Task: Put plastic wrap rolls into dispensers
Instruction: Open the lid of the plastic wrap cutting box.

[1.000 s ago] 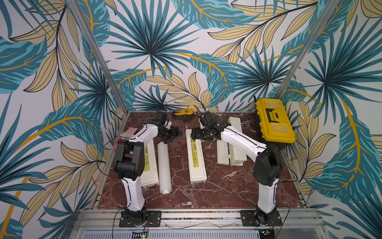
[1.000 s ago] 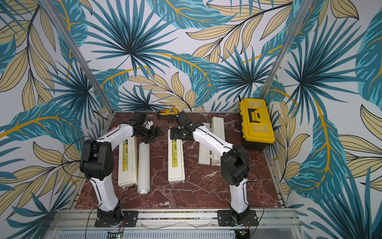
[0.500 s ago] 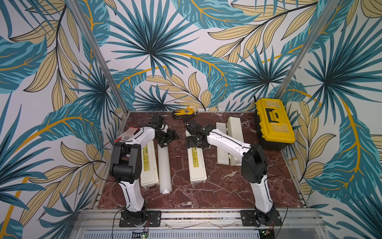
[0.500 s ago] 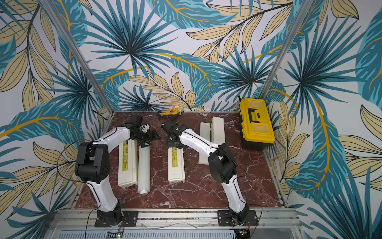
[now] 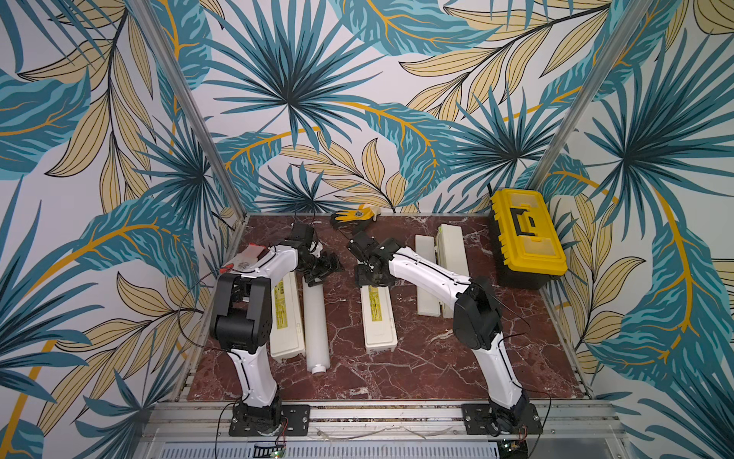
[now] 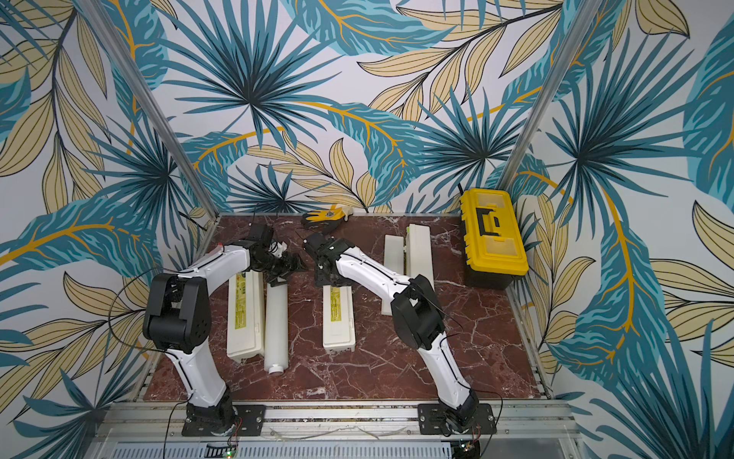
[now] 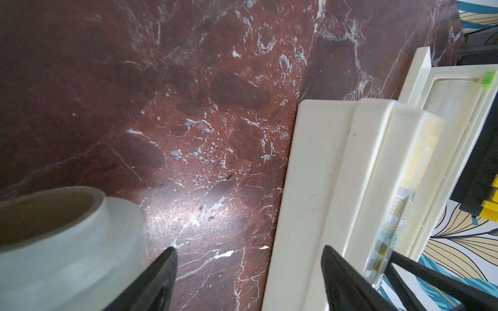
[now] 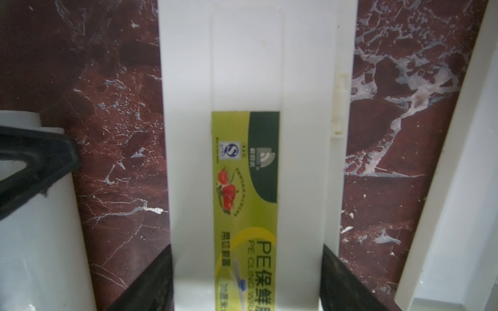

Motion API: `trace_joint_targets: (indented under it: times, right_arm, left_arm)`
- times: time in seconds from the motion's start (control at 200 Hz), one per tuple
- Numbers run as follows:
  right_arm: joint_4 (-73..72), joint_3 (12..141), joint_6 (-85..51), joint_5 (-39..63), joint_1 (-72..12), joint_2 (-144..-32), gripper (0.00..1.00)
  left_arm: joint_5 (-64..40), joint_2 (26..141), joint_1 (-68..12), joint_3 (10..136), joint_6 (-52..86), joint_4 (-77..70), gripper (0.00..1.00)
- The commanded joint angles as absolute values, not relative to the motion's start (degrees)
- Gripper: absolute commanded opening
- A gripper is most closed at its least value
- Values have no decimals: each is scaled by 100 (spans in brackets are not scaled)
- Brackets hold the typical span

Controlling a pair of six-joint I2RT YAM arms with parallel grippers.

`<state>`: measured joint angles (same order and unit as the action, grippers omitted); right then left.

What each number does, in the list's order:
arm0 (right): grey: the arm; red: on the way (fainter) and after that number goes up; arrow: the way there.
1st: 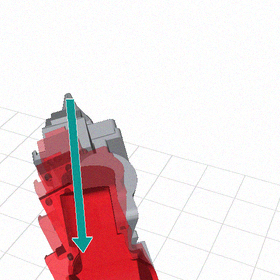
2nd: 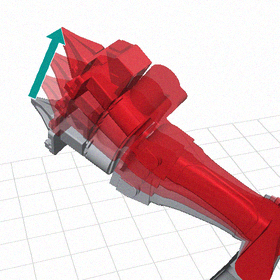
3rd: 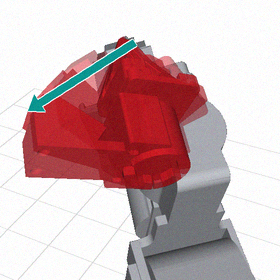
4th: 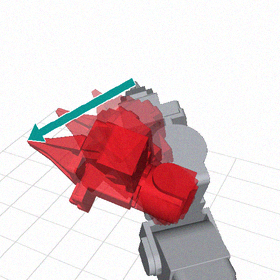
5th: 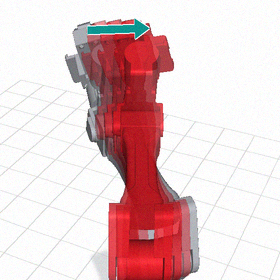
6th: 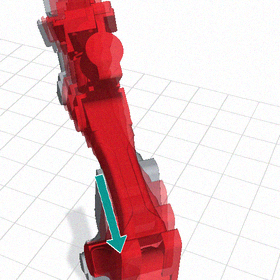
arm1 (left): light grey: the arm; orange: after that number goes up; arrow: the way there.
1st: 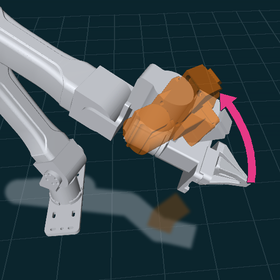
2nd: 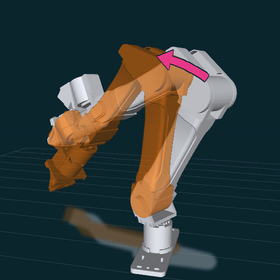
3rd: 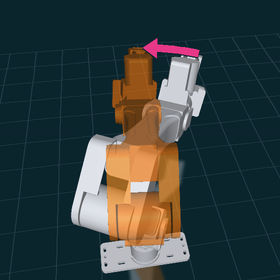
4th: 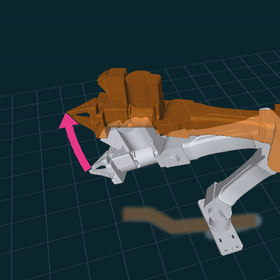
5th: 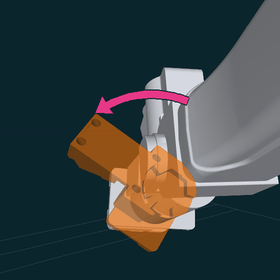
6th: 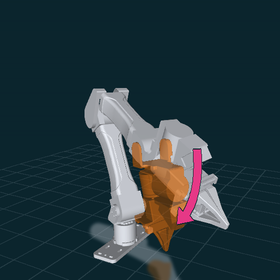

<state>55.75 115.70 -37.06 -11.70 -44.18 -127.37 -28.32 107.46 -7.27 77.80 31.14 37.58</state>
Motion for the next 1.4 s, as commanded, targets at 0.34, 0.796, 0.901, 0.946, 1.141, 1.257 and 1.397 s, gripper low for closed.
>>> trace_joint_targets:
  times: [0.34, 0.796, 0.901, 0.946, 1.141, 1.257, 1.397]
  right_arm:
    - [3845, 9995, -3839, -177, -4196, -11385, 67]
    - [3204, 9537, -3521, 973, -3949, -11267, 87]
    - [3112, 9256, -3416, 905, -3802, -10987, 99]
    - [3090, 9108, -3355, 956, -3707, -10827, 99]
    - [3047, 8465, -2721, 1590, -3237, -10080, 99]
    - [3357, 8356, -2166, 2518, -2970, -10055, 99]
    - [3484, 8159, -1795, 3520, -2806, -10229, 99]
  left_arm:
    - [-2839, 10634, -1230, 7901, 3194, 3821, 85]
    - [-2769, 10739, -1835, 8261, 3537, 3823, 84]
    - [-2761, 10712, -1961, 8330, 3629, 3822, 84]
    - [-2754, 10690, -2000, 8356, 3673, 3823, 84]
    - [-2705, 10572, -2190, 8526, 3813, 3823, 85]
    - [-2694, 10723, -2366, 8719, 3857, 3820, 85]
    - [-2733, 10913, -2506, 8863, 3922, 3822, 85]
